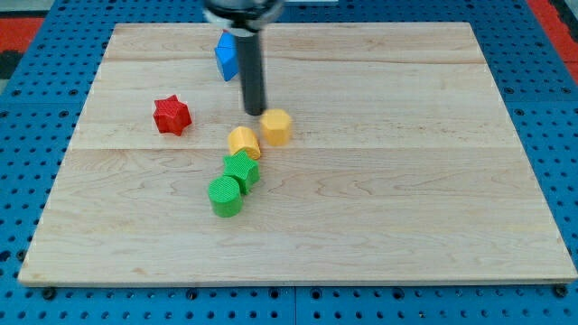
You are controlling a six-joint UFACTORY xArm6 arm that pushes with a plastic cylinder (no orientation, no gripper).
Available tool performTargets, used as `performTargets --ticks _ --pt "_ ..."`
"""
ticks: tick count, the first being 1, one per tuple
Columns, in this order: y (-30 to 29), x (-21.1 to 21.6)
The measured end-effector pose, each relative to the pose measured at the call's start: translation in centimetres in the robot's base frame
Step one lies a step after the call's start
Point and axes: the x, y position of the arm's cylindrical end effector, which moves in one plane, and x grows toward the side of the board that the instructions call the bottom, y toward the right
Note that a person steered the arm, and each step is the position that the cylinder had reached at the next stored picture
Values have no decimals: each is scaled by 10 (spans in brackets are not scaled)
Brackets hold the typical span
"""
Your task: Push the yellow hexagon to the top right of the yellow heart
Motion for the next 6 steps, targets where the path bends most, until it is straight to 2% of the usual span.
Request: performTargets --ticks 1,2,3,4,5,6 --pt "-12 -27" --pt "-69 -35" --pt "-152 -38" --pt "-176 -118" --pt "-132 -176" --pt "-77 -170"
